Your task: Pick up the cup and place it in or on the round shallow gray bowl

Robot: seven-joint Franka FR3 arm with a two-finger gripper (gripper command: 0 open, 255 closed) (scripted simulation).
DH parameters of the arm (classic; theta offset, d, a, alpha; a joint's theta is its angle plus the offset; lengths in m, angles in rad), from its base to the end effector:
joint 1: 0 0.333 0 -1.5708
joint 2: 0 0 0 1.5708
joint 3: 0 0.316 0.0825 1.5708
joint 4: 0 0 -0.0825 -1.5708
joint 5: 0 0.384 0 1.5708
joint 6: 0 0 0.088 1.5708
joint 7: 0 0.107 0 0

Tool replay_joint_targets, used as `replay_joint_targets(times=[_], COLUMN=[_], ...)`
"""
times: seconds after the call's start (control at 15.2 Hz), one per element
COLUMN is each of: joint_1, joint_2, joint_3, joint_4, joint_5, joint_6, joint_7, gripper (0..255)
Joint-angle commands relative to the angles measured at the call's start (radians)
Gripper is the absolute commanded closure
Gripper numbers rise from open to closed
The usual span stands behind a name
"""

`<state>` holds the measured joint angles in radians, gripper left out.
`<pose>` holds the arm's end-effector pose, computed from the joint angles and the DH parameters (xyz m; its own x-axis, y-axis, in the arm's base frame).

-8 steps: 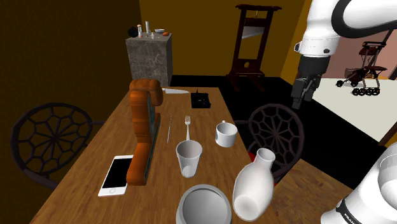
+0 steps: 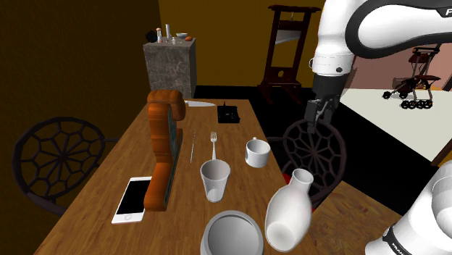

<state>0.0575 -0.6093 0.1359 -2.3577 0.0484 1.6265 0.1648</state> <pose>0.3461 0.0799 0.5334 0.9929 -0.0092 -0.1188 -0.0033 -0.9987 0.0502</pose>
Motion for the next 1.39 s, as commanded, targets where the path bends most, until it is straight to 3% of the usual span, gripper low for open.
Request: replay_joint_targets(times=[0.0,0.66,1.32], joint_1=[0.011,0.053,0.133], joint_2=[0.053,0.373,0.766], joint_3=[0.036,0.21,0.32], joint_4=[0.029,0.211,0.52], joint_5=[0.013,0.008,-0.132], joint_6=[0.023,0.141,0.167], joint_7=[0.04,0.252,0.485], gripper=[0,0,0])
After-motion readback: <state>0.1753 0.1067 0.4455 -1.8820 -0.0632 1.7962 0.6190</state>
